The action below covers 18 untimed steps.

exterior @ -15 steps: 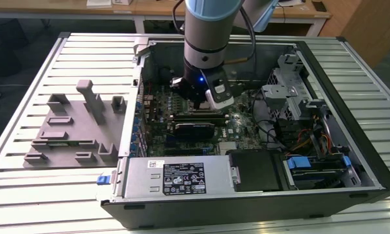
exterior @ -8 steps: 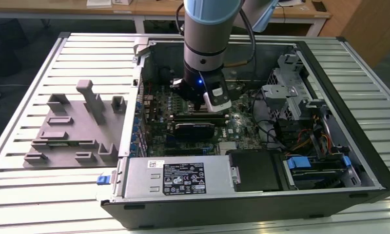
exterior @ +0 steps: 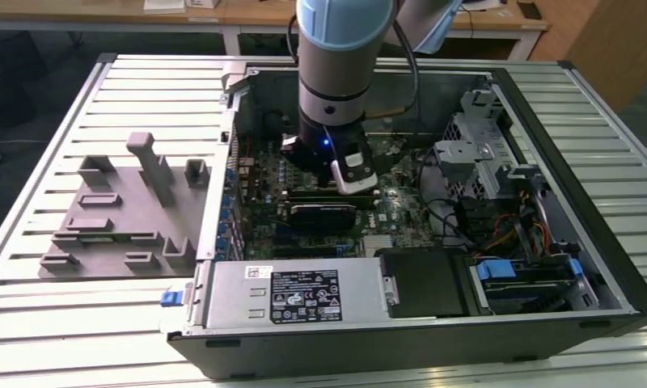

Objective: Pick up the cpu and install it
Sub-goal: 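Install the second cpu locking lever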

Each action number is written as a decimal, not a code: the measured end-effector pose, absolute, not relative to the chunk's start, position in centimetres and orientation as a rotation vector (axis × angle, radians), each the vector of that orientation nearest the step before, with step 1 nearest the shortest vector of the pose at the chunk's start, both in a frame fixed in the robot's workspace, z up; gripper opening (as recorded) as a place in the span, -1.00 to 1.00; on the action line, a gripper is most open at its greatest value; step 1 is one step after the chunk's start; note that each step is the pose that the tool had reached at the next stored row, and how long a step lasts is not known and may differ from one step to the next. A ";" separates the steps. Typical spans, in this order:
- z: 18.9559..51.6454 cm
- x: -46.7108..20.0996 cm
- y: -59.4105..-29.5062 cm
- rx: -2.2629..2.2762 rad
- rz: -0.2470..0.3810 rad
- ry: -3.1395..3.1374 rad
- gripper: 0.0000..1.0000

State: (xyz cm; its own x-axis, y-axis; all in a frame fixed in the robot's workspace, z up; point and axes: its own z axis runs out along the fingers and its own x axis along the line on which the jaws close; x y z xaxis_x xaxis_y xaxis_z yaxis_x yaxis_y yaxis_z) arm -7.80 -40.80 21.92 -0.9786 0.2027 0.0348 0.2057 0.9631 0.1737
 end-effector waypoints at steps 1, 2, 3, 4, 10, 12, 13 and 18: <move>21.8 -7.9 -40.8 -0.320 -0.285 -3.095 -0.79; 21.8 -8.0 -40.8 -0.316 -0.293 -3.094 -0.79; 21.7 -8.0 -40.9 -0.309 -0.300 -3.093 -0.79; 21.7 -8.1 -40.9 -0.300 -0.307 -3.092 -0.79; 21.2 -8.5 -41.2 -0.266 -0.342 -3.087 -0.79; 21.2 -8.5 -41.4 -0.262 -0.366 -3.083 -0.79; 21.2 -8.6 -41.5 -0.261 -0.381 -3.080 -0.79; 21.1 -8.6 -42.1 -0.257 -0.425 -3.072 -0.79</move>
